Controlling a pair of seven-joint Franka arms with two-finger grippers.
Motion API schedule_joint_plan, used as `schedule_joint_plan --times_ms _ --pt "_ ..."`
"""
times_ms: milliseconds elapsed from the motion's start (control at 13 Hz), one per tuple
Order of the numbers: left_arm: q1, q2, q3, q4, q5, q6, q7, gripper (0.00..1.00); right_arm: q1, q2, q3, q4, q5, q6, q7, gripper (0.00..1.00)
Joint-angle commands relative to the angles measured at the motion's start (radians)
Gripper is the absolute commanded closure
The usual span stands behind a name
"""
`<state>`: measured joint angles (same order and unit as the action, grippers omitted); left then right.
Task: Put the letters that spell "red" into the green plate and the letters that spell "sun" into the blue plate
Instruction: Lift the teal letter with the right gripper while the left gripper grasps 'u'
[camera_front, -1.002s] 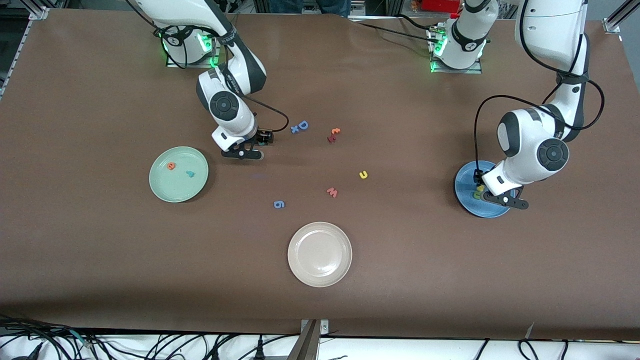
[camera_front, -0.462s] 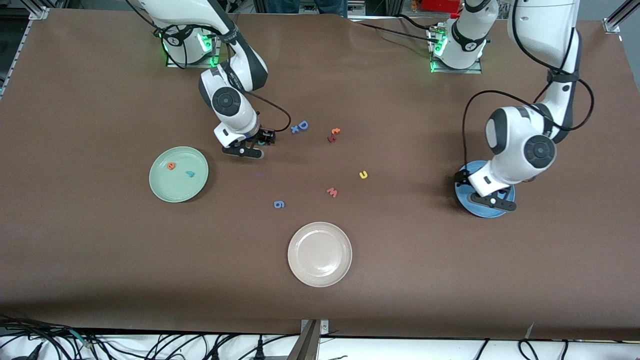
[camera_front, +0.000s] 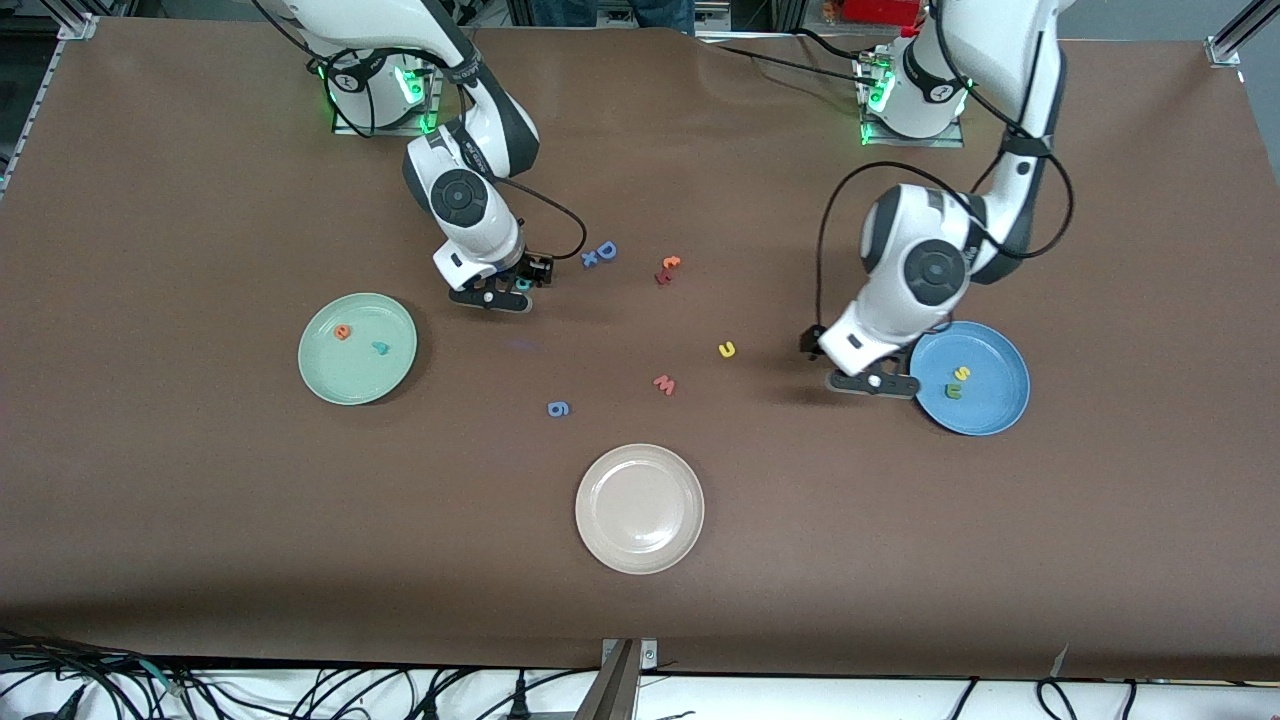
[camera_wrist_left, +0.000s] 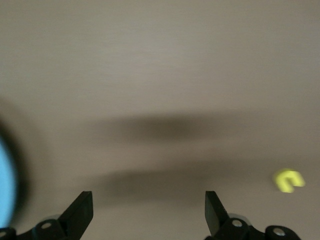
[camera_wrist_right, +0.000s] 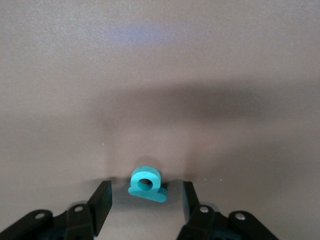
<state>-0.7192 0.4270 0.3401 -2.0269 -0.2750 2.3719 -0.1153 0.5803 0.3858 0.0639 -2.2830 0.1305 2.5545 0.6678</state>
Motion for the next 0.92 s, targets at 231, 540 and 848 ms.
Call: schedule_joint_plan --times_ms 231,540,848 --pt "-0.025 0.056 -0.102 0.122 0.167 -0.005 0.028 0.02 0.004 0.004 0.002 -0.023 0.011 0.029 0.01 0.47" --pt "-0.028 0.099 -0.161 0.171 0.255 0.041 0.187 0.01 0.006 0.004 0.002 -0.021 0.009 0.044 0.01 0.52" --pt "-0.052 0.19 -0.19 0.168 0.252 0.124 0.201 0.07 0.006 0.016 0.002 -0.021 0.008 0.079 0.01 0.53"
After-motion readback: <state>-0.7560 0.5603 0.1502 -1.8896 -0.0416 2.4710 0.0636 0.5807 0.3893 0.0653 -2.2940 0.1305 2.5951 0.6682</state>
